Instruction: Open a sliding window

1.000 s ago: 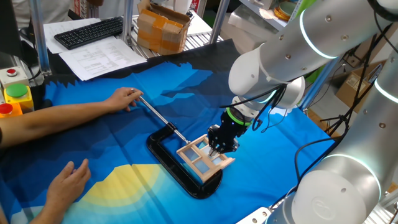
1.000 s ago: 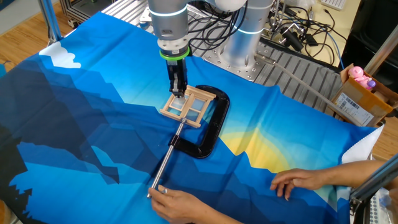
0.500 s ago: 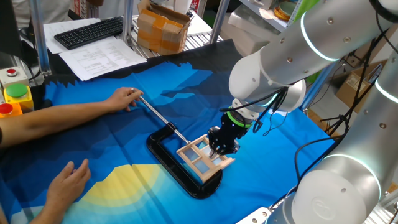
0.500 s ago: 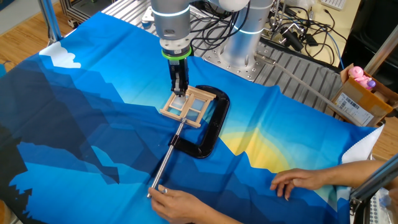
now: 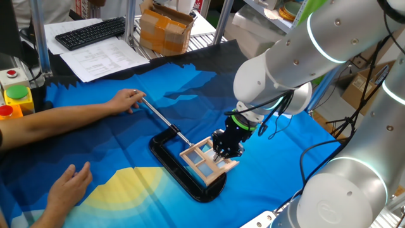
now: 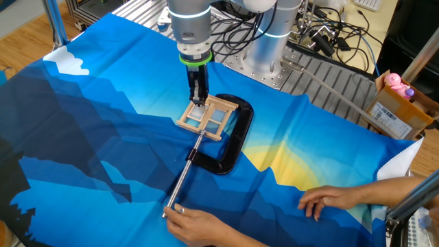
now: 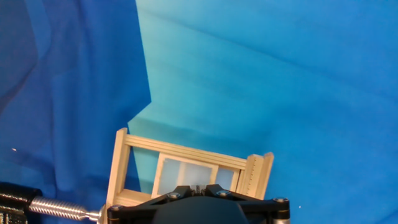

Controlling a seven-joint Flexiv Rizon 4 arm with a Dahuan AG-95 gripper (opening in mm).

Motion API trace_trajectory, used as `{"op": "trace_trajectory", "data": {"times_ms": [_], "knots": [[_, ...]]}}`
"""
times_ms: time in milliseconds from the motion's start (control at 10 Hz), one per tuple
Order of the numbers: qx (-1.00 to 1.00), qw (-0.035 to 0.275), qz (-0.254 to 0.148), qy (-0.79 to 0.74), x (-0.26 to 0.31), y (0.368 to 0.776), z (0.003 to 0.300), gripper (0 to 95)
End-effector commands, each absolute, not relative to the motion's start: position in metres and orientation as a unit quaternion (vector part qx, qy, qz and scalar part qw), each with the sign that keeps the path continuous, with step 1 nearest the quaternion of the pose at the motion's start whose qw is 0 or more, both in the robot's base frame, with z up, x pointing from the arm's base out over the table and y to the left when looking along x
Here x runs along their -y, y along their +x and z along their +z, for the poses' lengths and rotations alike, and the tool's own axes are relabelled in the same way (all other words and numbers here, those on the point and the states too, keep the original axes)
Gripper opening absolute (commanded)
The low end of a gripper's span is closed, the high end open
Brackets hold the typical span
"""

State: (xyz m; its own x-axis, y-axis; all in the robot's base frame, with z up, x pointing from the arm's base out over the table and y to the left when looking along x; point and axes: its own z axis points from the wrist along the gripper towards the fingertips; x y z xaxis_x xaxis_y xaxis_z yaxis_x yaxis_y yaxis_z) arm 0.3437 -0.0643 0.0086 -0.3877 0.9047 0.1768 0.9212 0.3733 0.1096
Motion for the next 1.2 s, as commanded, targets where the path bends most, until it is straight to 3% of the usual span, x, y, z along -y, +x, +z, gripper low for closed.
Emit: {"op": "trace_trajectory", "data": {"times_ms": [100,400,1000,1200], "knots": [[0.833,0.042,-0.087,-0.545,0.066,0.344,0.009,0.0],[0.844,0.034,-0.075,-0.530,0.069,0.343,0.006,0.0],[0.838,0.068,-0.091,-0.535,0.065,0.344,0.031,0.0],[0.867,0.062,-0.088,-0.487,0.062,0.344,0.041,0.0]]}}
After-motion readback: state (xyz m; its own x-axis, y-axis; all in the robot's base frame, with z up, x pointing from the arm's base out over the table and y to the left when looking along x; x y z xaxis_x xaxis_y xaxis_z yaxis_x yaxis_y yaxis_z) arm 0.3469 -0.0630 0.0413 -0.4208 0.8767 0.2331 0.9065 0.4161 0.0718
